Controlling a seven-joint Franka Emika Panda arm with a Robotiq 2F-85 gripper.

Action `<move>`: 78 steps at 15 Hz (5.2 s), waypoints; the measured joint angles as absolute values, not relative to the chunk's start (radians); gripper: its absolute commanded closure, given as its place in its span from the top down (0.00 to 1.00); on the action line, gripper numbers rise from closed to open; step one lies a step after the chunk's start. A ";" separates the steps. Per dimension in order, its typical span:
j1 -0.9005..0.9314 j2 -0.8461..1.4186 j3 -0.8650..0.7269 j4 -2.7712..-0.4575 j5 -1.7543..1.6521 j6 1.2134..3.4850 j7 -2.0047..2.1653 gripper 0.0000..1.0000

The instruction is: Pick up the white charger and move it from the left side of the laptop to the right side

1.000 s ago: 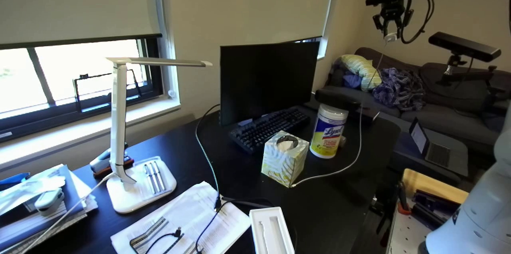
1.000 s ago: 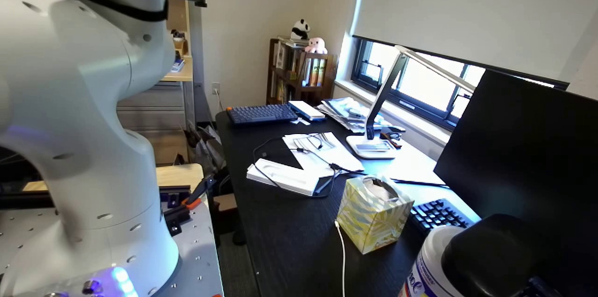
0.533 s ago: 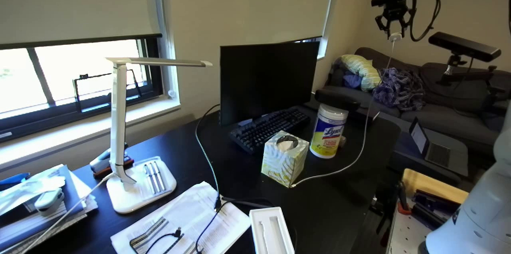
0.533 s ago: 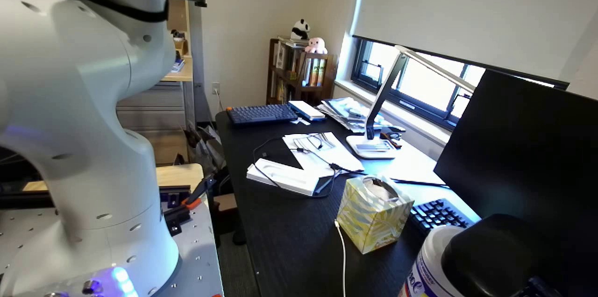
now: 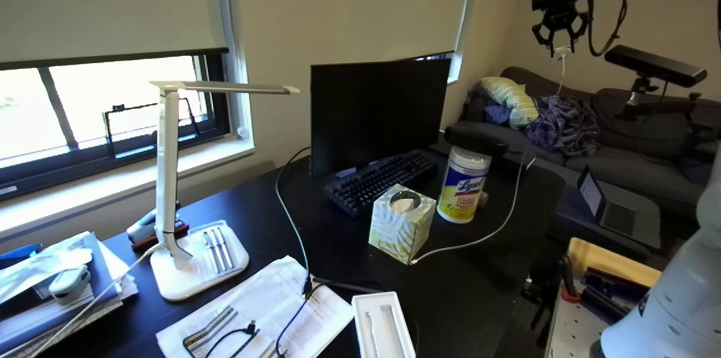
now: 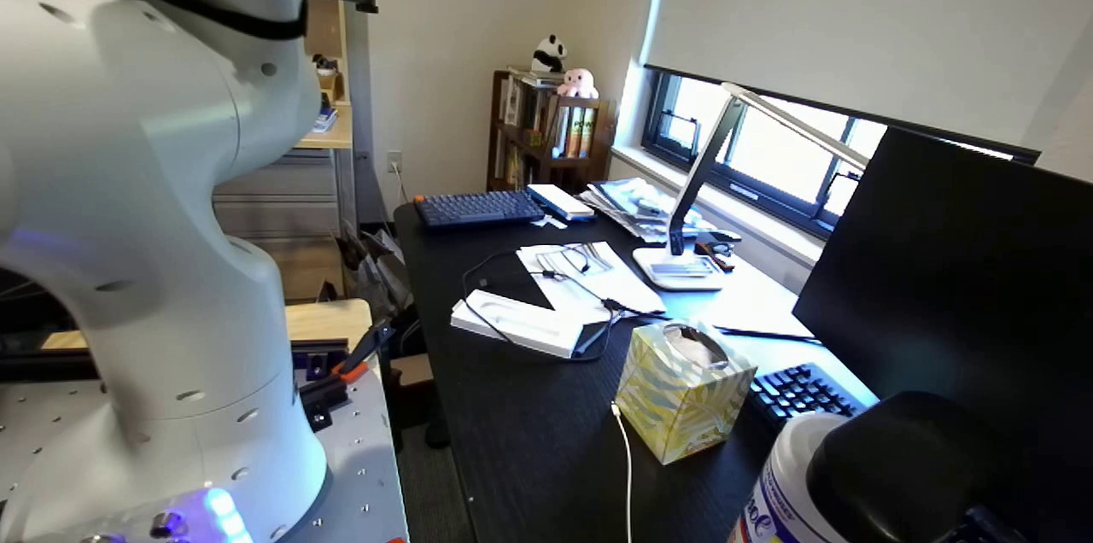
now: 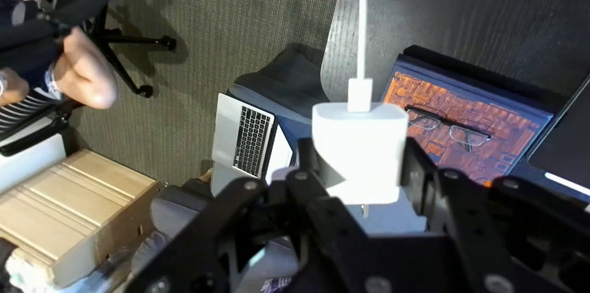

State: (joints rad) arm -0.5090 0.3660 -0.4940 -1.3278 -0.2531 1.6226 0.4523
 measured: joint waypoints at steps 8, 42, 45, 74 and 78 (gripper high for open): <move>-0.606 0.446 -0.477 -1.412 -0.243 1.880 0.025 0.22; -0.610 0.431 -0.274 -1.553 -0.238 1.949 -1.036 0.47; -0.624 0.412 -0.280 -1.561 -0.238 1.950 -1.156 0.47; -0.473 0.668 -0.309 -1.765 -0.618 2.456 -1.626 0.22; -0.525 0.625 -0.270 -1.777 -0.480 2.515 -1.681 0.22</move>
